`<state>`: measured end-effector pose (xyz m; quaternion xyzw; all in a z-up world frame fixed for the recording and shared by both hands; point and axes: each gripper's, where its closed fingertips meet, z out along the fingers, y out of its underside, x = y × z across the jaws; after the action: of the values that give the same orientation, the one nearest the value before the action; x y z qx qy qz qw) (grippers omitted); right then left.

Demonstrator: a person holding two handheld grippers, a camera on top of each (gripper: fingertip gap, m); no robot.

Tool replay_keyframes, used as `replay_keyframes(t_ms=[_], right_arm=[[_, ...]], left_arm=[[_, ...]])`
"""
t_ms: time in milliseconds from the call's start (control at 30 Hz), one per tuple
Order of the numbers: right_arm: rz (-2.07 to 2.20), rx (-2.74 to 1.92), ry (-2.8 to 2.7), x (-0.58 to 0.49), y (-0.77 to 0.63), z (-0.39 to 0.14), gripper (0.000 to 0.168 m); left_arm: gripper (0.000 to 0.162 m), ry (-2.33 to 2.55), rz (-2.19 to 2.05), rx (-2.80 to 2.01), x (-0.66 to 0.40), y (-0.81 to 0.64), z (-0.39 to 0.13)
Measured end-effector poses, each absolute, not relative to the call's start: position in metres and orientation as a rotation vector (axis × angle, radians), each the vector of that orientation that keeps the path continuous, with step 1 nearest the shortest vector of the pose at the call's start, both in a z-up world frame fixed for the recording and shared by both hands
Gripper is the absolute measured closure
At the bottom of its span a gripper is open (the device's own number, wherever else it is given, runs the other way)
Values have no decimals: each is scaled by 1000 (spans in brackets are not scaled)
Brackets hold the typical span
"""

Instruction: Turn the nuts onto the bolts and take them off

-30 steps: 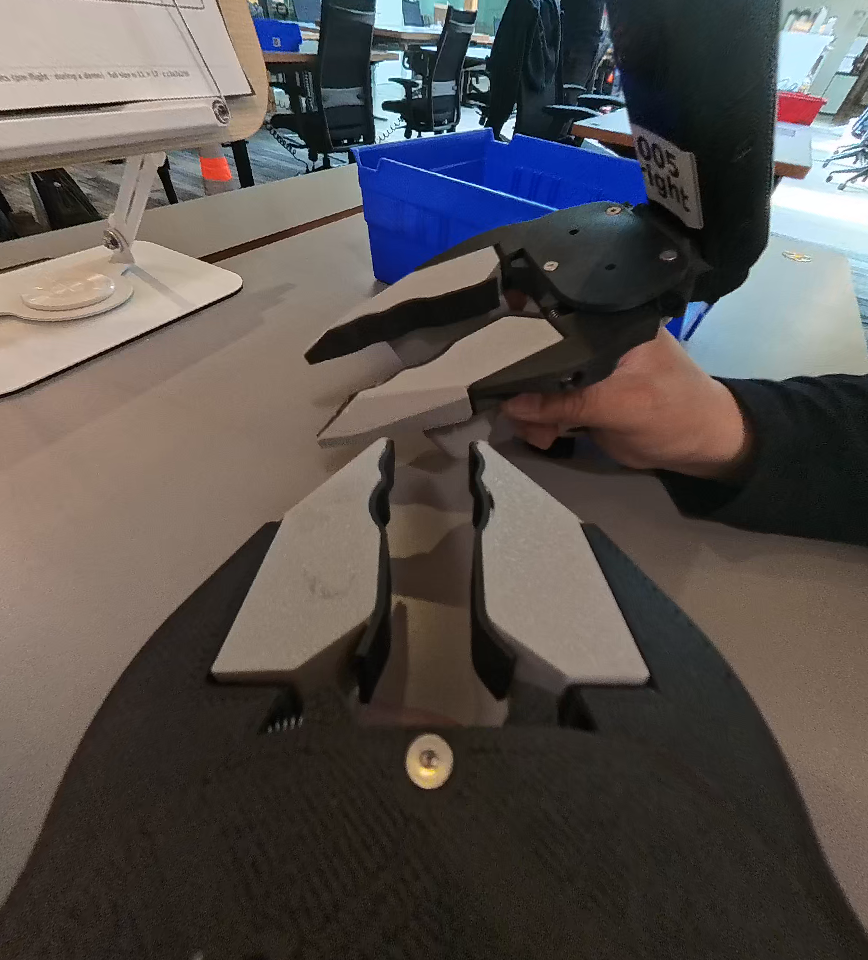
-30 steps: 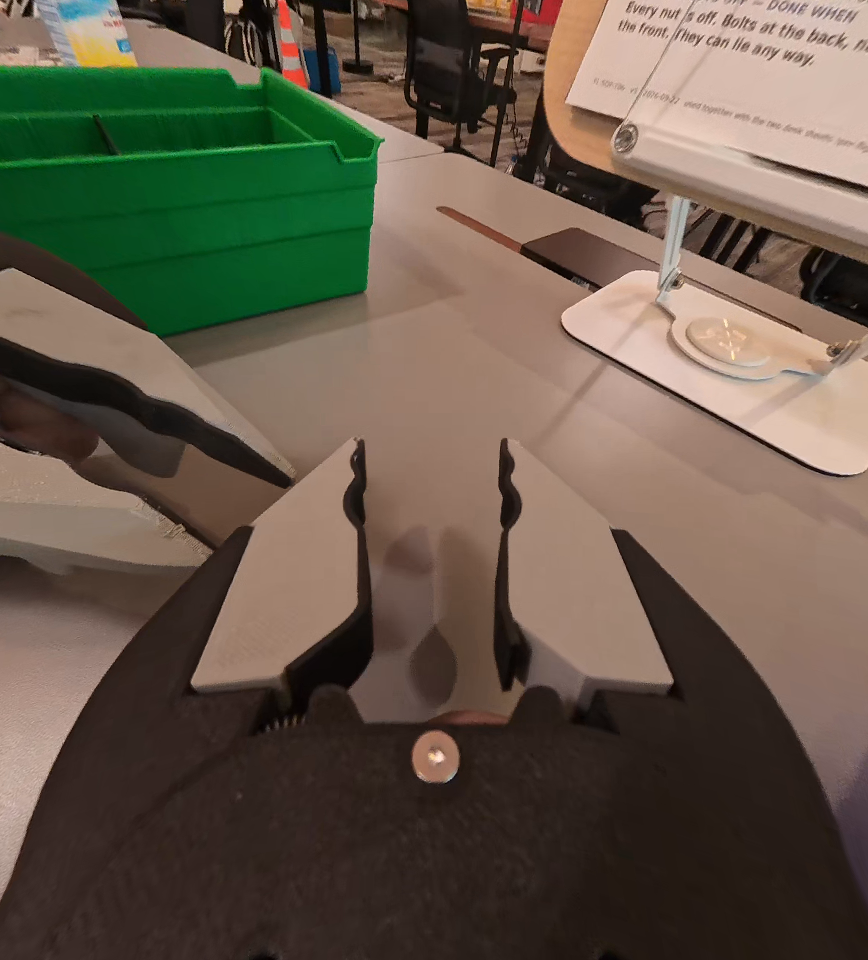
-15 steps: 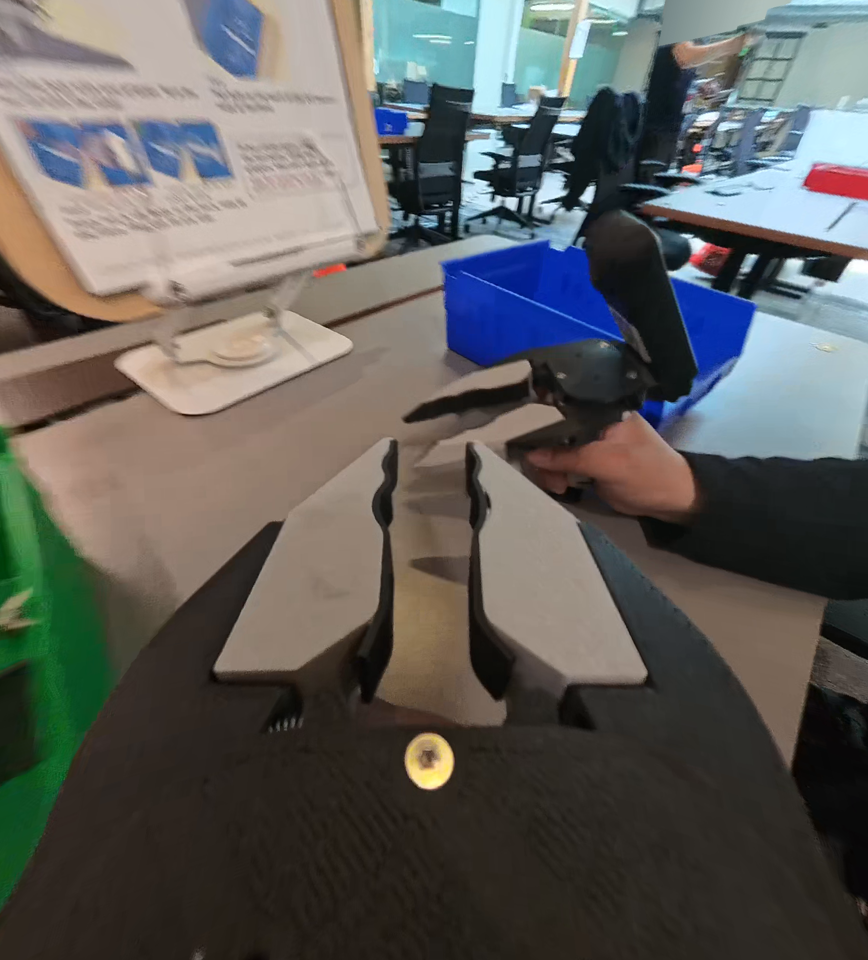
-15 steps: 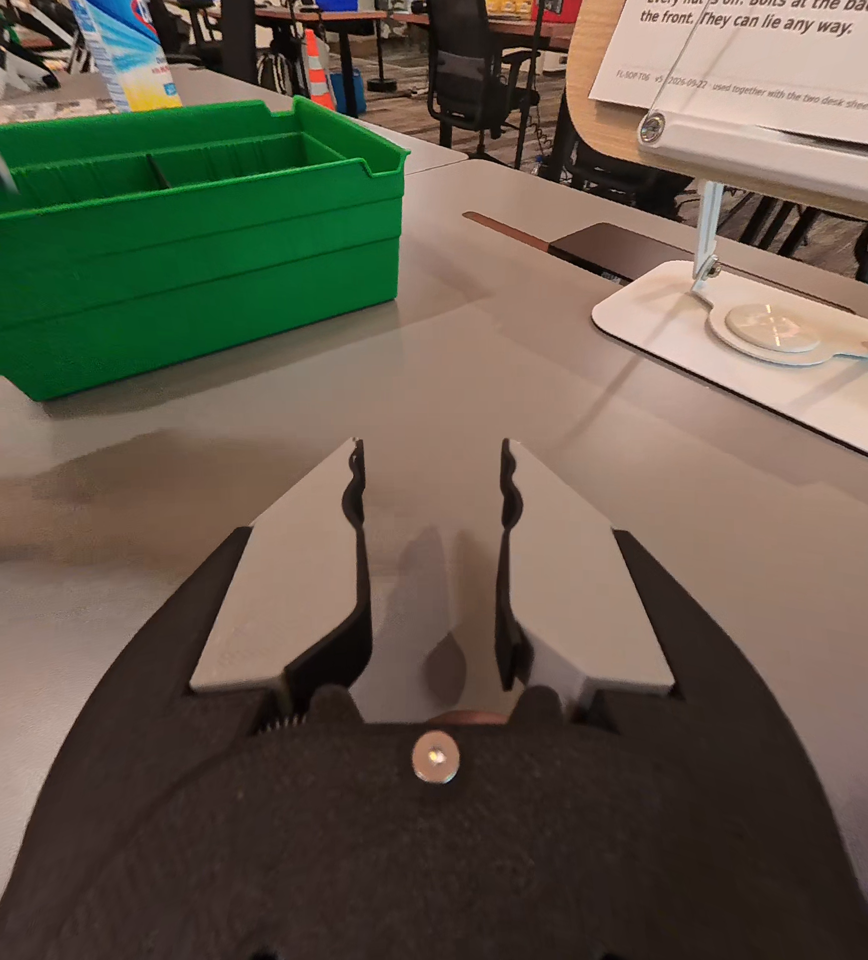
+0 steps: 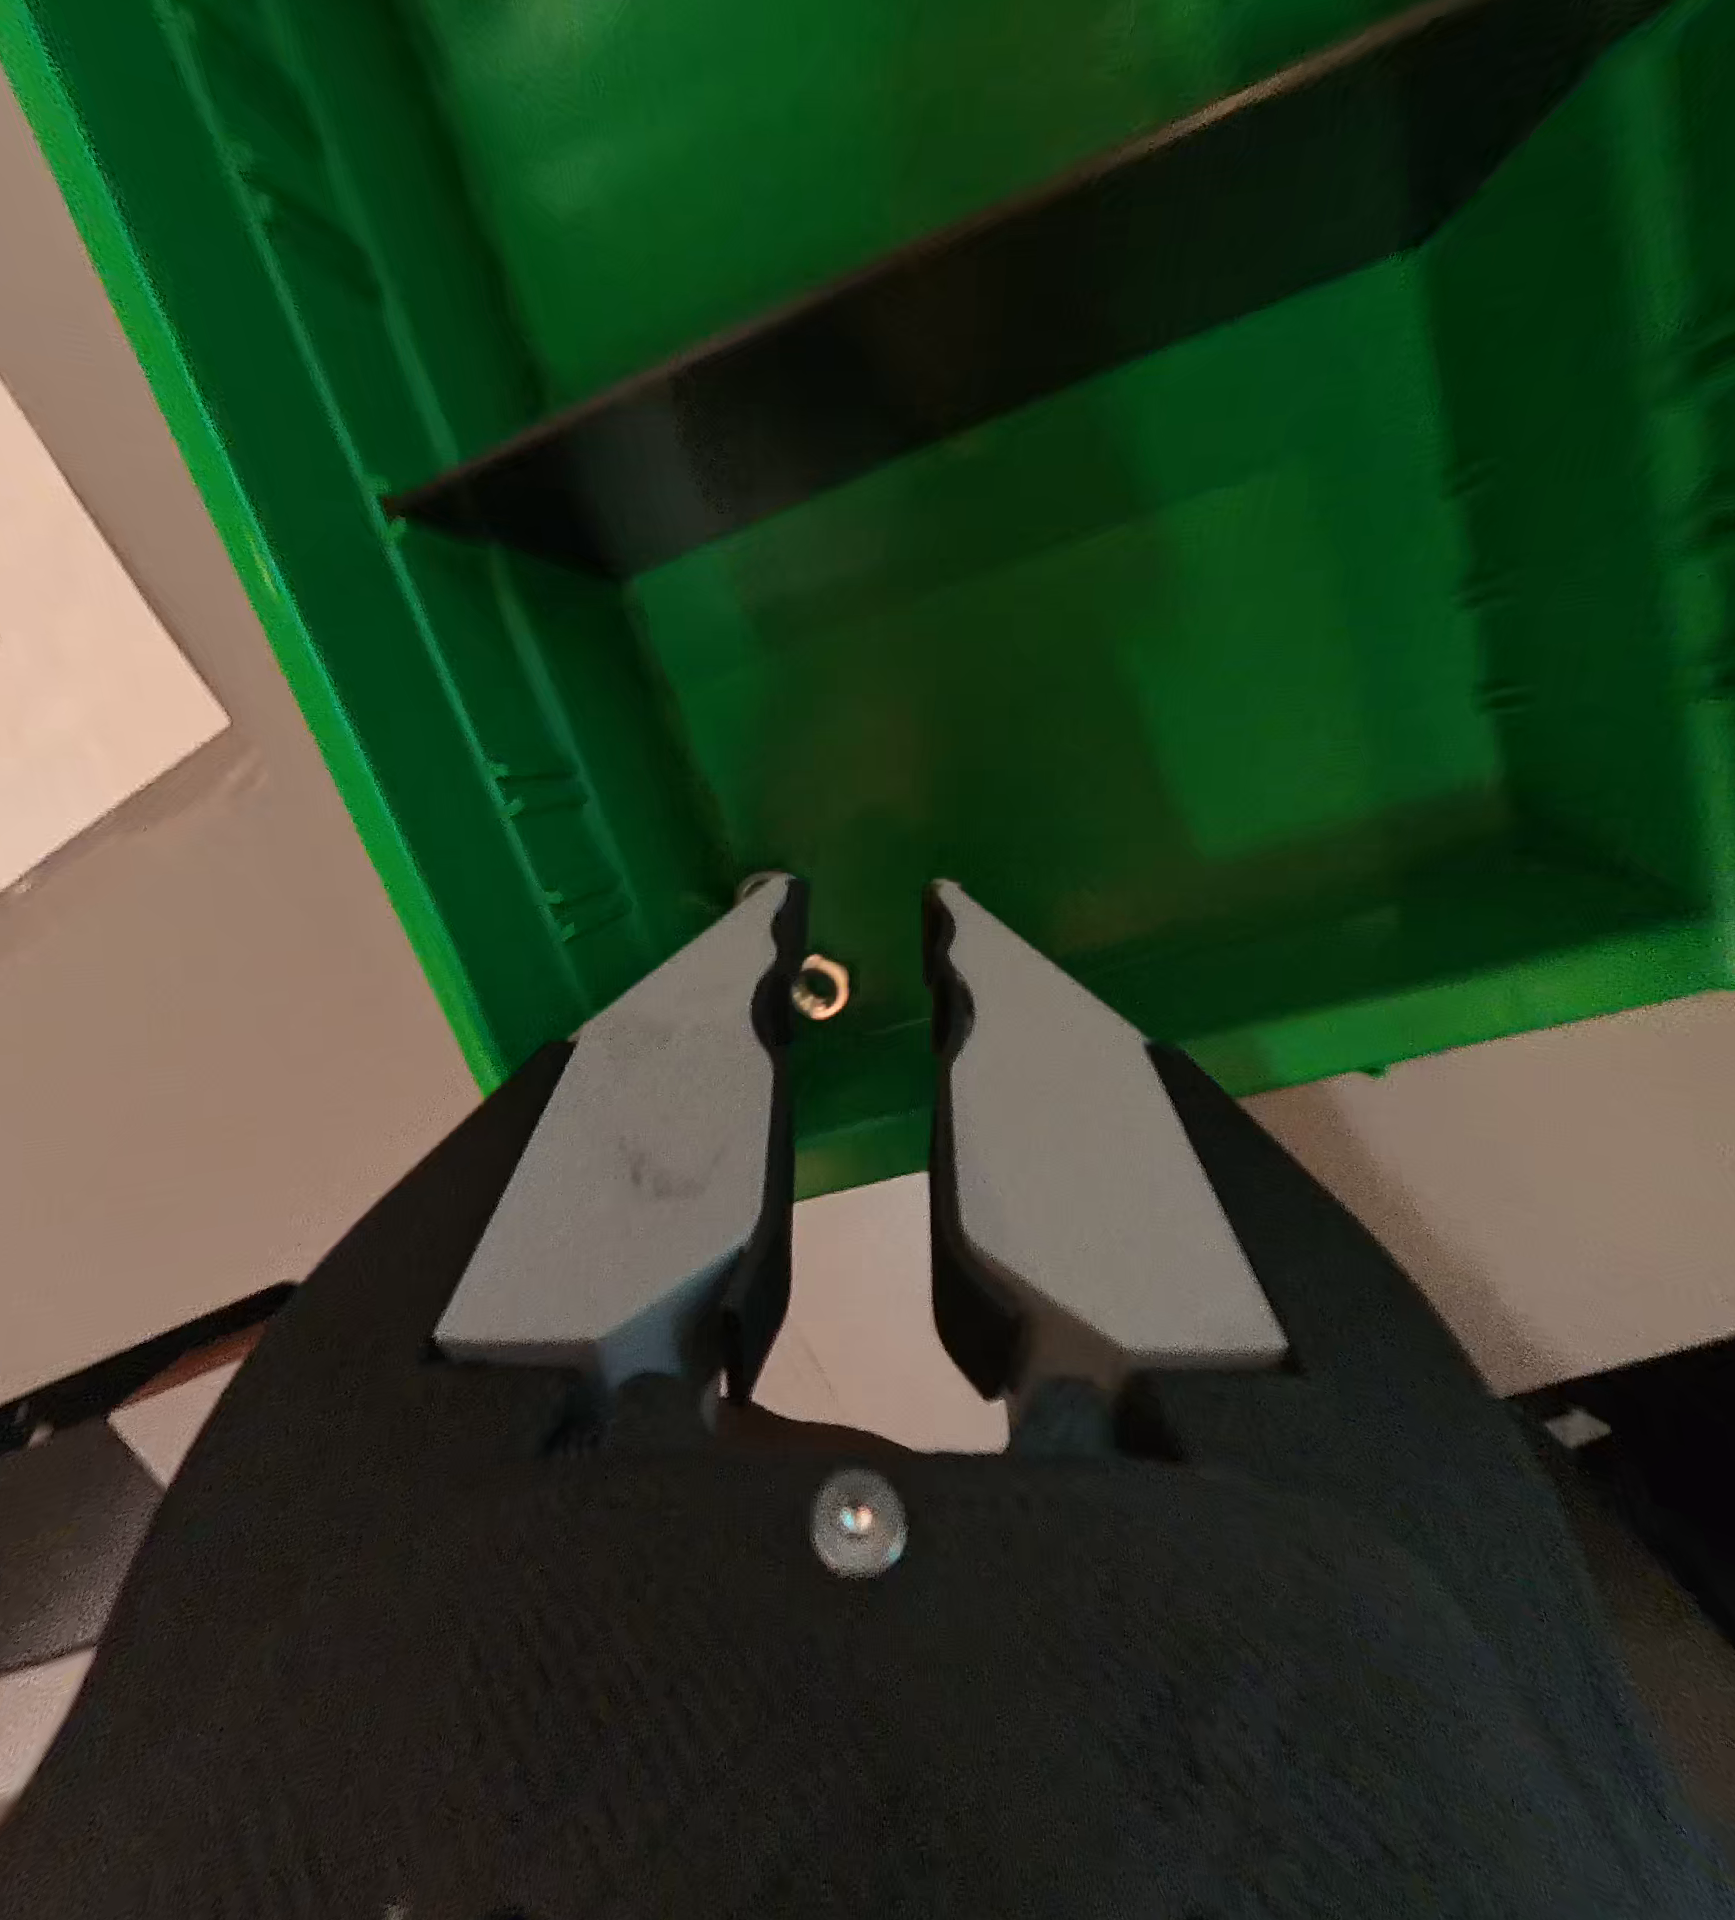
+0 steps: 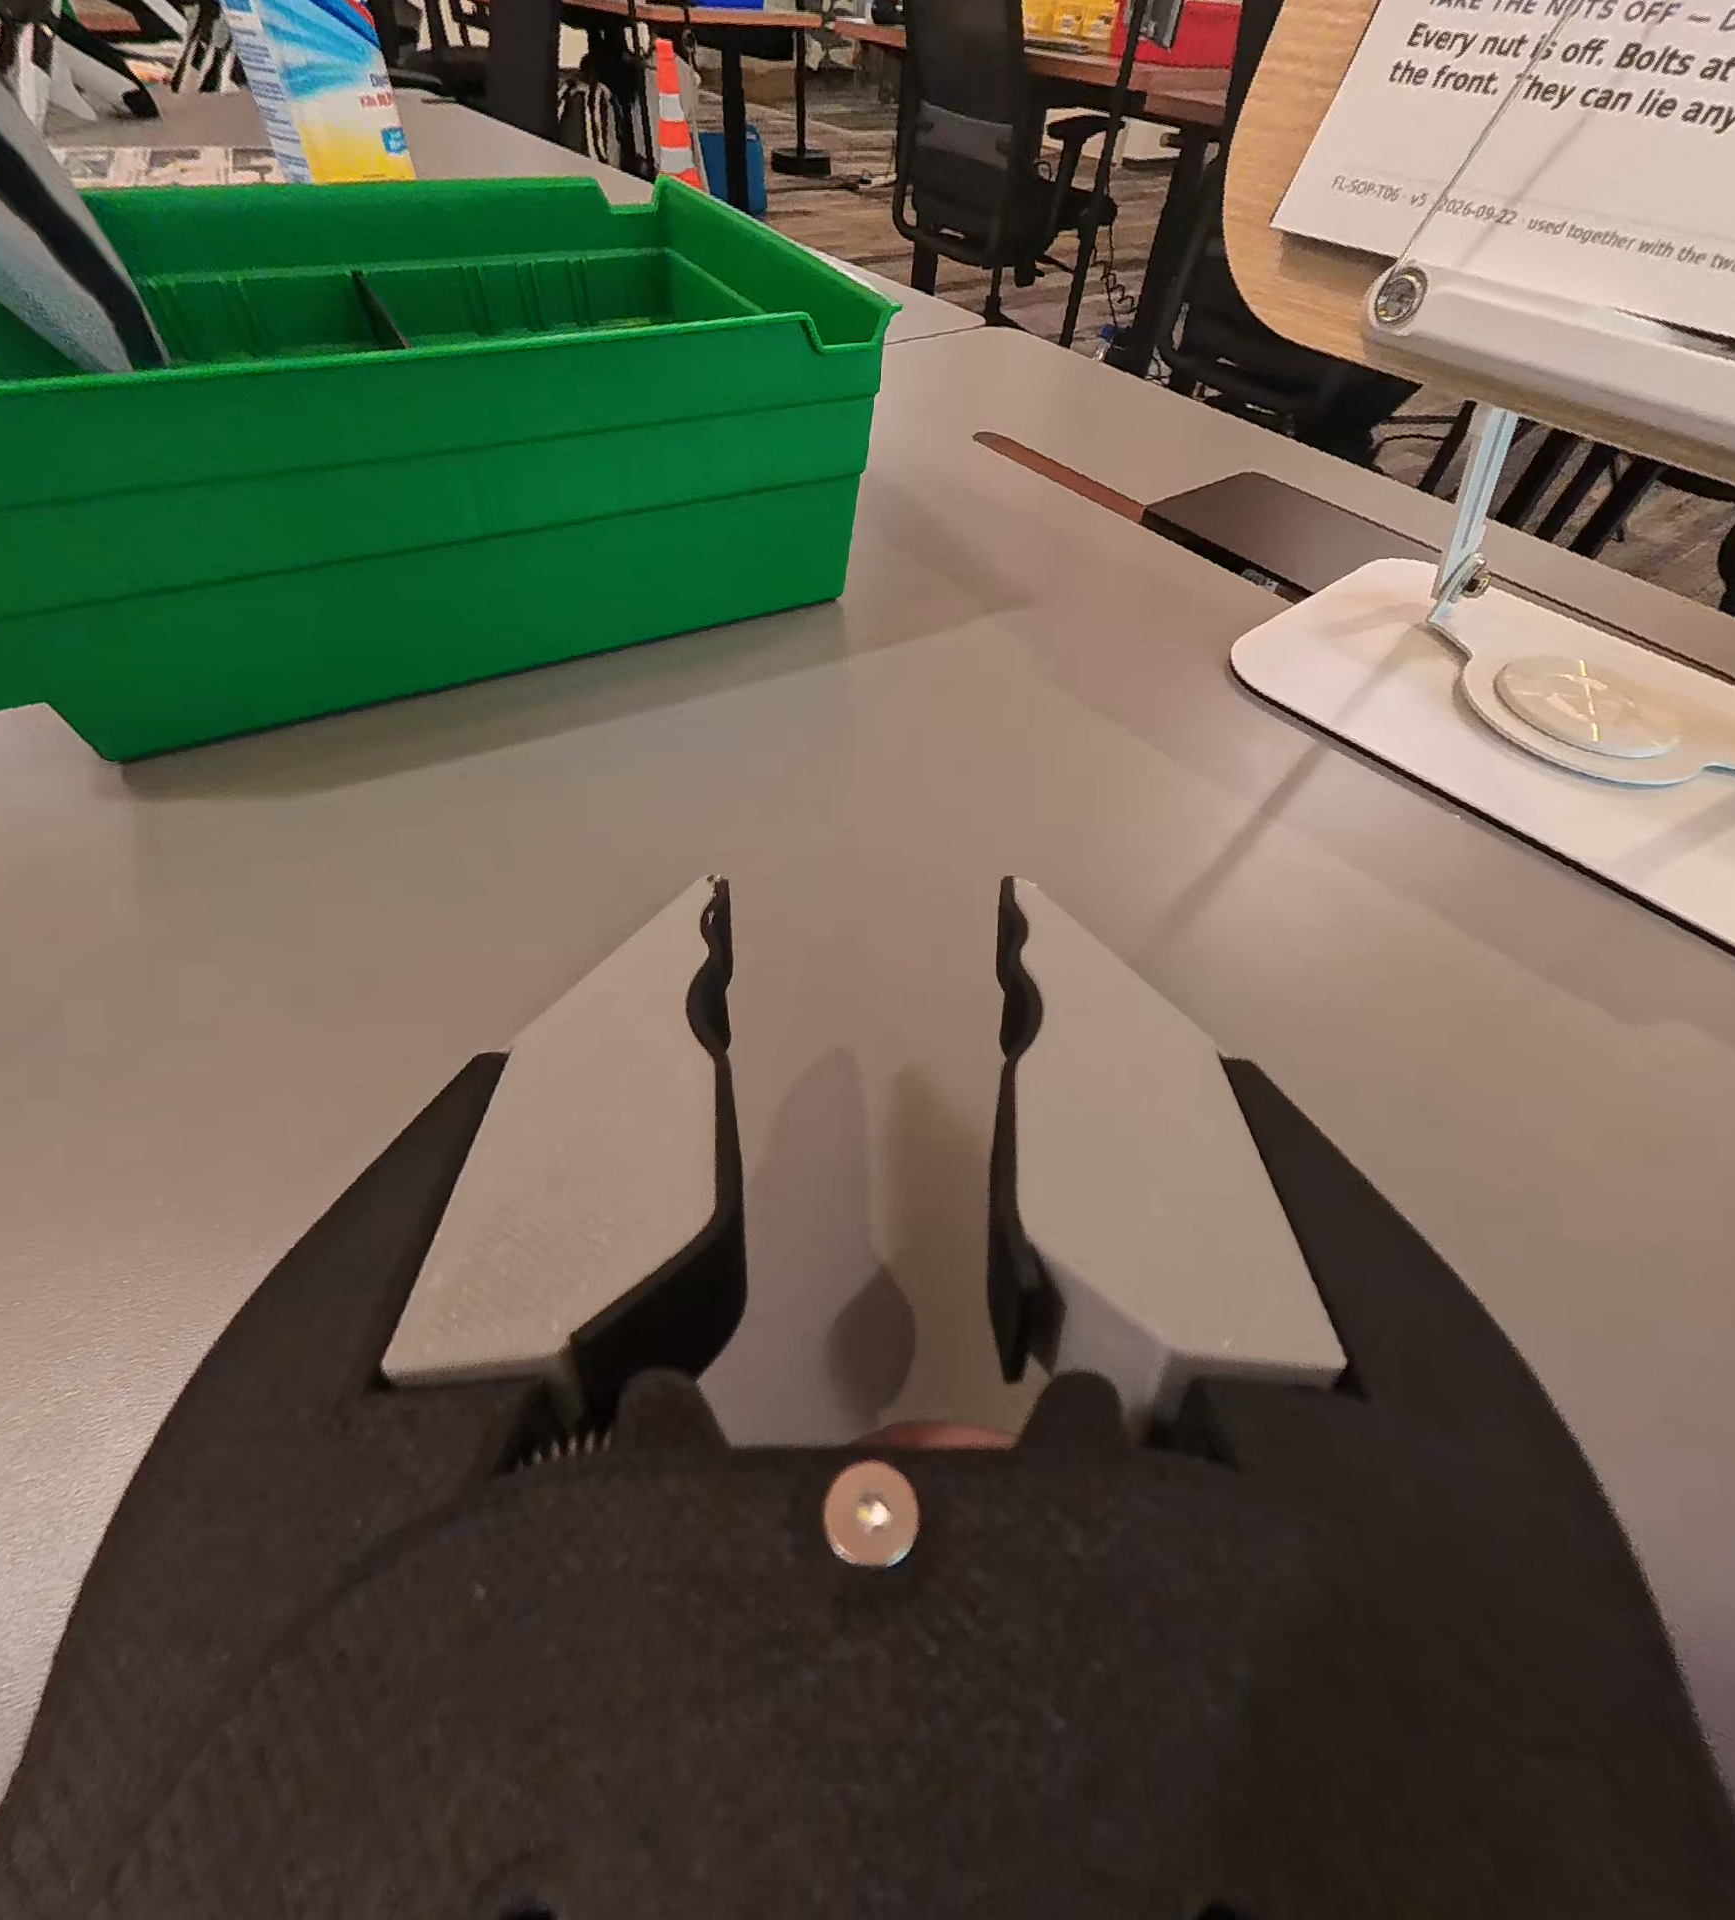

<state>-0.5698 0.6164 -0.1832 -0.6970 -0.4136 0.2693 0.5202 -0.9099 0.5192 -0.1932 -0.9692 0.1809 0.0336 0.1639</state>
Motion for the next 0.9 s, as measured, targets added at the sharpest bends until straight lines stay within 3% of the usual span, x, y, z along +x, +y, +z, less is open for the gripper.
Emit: replay_keyframes(t_ms=[367,900], right_arm=[[652,-1655,-1001,-571,611,-180,120],[654,-1641,-1023,-574,607,-177,121]], left_arm=[[151,548,348,-2978,-933,511,-239],[155,468,293,-3001,-935,521,-245]])
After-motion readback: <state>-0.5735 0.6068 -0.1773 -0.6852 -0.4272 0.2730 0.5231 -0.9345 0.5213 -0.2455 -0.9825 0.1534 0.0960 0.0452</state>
